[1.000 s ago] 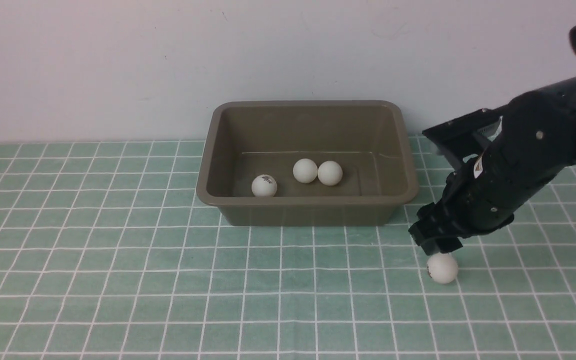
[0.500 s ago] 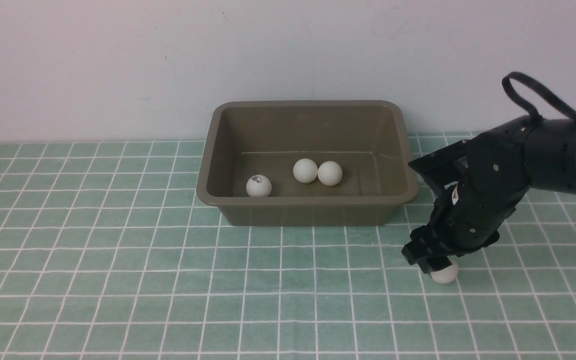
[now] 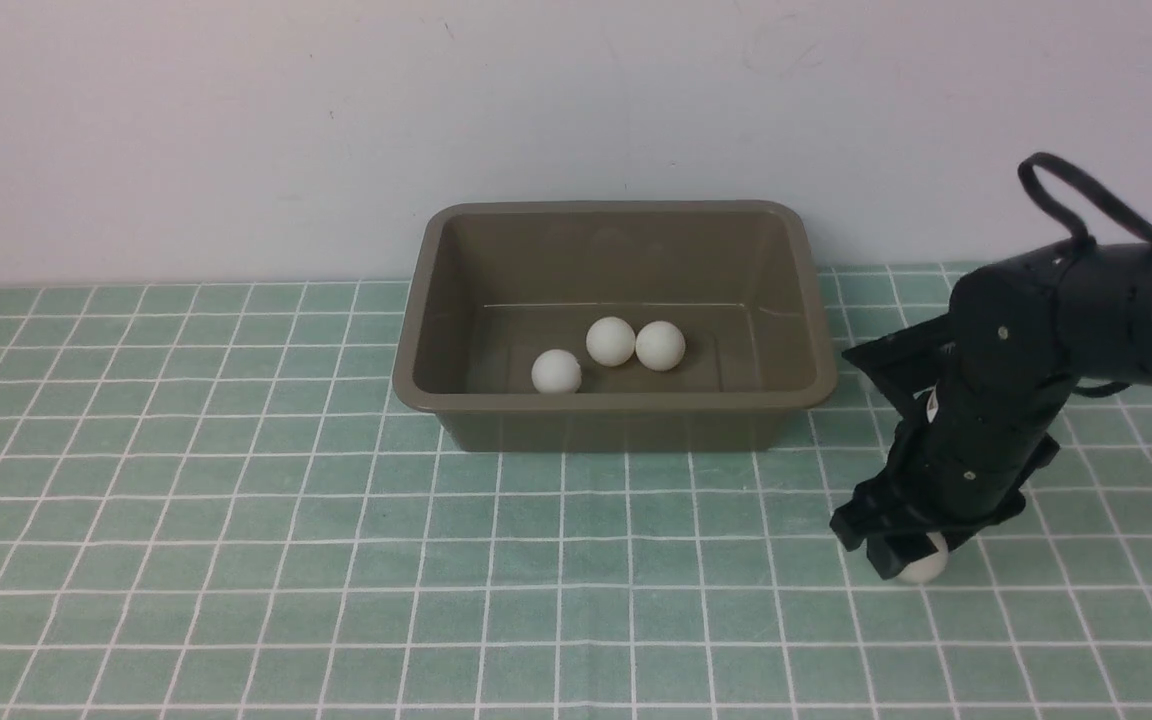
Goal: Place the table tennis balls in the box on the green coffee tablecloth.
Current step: 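Reach for and grasp a ping pong ball on the table, then release the ping pong ball into the bin and lift the gripper away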
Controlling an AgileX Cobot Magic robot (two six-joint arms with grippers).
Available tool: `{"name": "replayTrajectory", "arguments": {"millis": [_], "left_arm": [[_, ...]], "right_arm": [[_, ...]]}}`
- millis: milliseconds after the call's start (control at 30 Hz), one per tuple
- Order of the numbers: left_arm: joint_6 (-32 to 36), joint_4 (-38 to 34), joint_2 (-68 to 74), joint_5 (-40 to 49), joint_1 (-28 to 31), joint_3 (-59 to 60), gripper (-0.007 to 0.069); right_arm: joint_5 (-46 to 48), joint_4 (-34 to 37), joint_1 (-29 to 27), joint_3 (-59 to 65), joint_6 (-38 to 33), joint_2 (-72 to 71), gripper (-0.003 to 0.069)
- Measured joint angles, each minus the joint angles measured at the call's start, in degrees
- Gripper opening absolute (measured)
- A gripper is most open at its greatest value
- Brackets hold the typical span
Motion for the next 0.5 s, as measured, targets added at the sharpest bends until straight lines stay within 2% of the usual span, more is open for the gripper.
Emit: {"name": "replayTrajectory", "arguments": {"millis": [100, 233, 267, 333, 400, 500], "left_arm": [[0.0, 0.0, 0.0, 0.0, 0.0, 0.0, -0.0004], [0.0, 0.0, 0.0, 0.0, 0.0, 0.0, -0.0004], [0.0, 0.0, 0.0, 0.0, 0.0, 0.0, -0.0004], [0.0, 0.0, 0.0, 0.0, 0.0, 0.0, -0.0004], [0.0, 0.0, 0.0, 0.0, 0.0, 0.0, -0.0004], [0.0, 0.0, 0.0, 0.0, 0.0, 0.0, -0.0004]], "right_arm": [[3.6, 2.62, 0.0, -0.58, -1.28, -2.36, 0.0366], [7.45, 11.38, 0.0, -7.66, -6.17, -8.3, 0.0366], [6.61, 14.31, 0.06, -11.04, -8.08, -9.19, 0.0366], [5.54, 15.74, 0.12, -13.01, -9.31, -9.33, 0.0366], [0.34, 18.77, 0.5, -19.63, -12.57, -7.99, 0.0366], [-1.75, 19.75, 0.56, -24.59, -13.85, -4.65, 0.0366]]}}
